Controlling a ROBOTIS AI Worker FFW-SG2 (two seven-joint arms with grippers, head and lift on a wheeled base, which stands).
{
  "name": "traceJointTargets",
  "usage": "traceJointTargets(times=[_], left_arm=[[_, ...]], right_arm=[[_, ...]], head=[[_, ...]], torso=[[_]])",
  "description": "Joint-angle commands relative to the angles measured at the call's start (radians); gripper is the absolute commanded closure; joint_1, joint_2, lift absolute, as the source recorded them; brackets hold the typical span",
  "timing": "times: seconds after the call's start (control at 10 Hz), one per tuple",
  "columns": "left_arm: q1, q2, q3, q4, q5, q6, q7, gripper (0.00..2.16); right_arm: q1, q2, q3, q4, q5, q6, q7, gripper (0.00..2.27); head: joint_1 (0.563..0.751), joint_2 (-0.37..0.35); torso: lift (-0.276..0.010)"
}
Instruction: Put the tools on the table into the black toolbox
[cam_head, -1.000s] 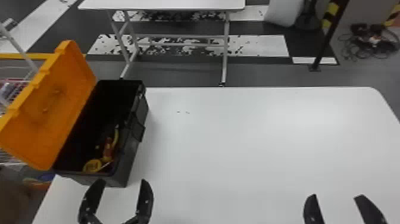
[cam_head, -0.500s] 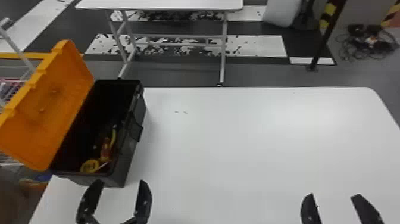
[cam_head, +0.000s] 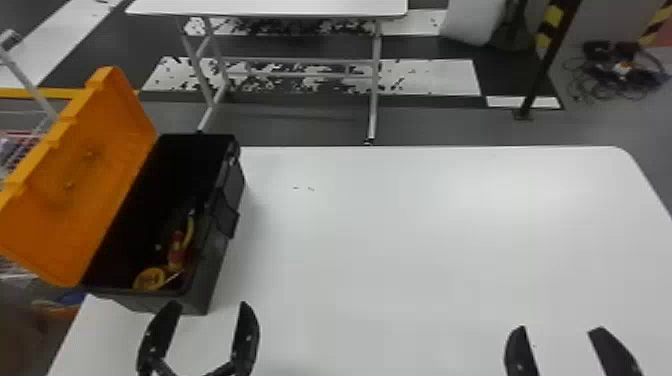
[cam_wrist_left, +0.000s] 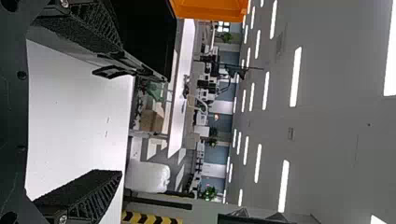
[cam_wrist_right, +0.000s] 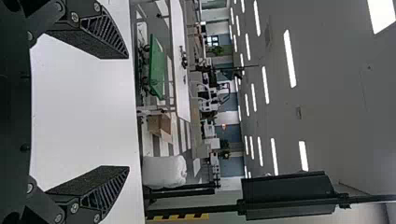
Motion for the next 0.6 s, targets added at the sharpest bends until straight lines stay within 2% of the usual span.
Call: traceJointTargets(times=[0.0, 0.5], left_arm=[[-0.004, 0.0, -0.001, 0.005, 0.001, 0.001, 0.0, 0.06], [-0.009, -0.001, -0.003, 0.004, 0.008, 0.01, -0.006, 0.06]], right_arm=[[0.0, 0.001, -0.001, 0.001, 0.0, 0.0, 0.0, 0.18], [-0.009, 0.001, -0.001, 0.014, -0.003, 0.0, 0.0, 0.18]], head=[[0.695, 0.063], [0.695, 0.059]], torso=[[-0.075], [-0.075]])
